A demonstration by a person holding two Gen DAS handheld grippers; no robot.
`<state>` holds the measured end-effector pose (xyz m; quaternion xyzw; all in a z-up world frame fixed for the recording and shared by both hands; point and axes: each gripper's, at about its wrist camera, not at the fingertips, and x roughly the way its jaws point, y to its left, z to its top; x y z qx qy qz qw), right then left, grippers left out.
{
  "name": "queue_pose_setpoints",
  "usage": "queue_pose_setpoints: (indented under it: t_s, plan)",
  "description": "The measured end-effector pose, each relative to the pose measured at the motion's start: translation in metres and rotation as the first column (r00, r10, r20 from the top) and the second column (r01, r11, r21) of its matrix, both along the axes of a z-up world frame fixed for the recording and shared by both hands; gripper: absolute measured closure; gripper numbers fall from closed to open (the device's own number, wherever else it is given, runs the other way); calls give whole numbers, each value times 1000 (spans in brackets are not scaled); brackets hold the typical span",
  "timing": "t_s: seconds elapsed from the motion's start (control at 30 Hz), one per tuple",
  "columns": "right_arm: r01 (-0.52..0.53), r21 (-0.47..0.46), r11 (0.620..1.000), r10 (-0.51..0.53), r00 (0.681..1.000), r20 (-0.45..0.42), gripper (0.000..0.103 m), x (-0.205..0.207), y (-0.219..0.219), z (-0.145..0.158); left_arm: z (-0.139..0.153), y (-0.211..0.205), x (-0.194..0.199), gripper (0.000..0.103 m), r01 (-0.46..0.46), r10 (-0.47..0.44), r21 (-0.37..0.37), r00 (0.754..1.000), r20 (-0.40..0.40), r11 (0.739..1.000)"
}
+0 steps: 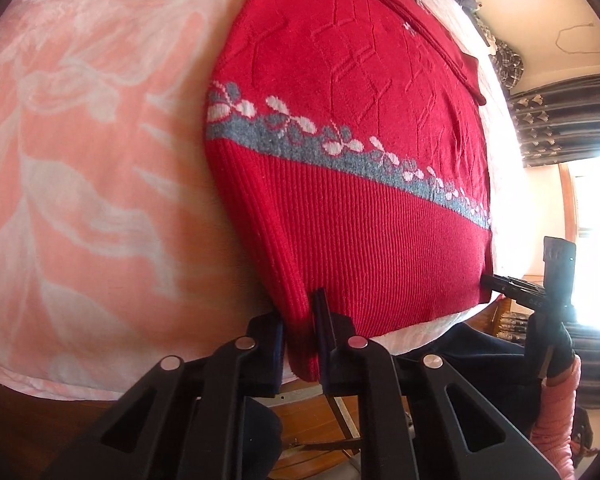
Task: Fold small clothes
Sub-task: 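Grasp the sweater hem with both grippers and lift it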
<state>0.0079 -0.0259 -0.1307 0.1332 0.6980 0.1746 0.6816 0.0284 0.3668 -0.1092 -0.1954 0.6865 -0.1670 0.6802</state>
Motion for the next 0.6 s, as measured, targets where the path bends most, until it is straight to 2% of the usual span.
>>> queue_pose_setpoints:
  t_s: [0.07,0.2,0.4,0.6]
  plan:
    - [-1,7,1000,1,1000,5,96,0,0,2,4,-2,1,94,4,-4,-17,1000,13,1000]
    - [34,80,996,-35,999,19,97,4,-7,14,17,-4,5,95,4,0,-65,998,56,998]
    - [102,174,979,-117,990,75,97,18,-25,44,39,2,19,95,-51,69,-145,991,118,988]
    - [172,199,965,-193,977,94,97,45,-42,62,58,5,44,95,-100,127,-157,976,175,983]
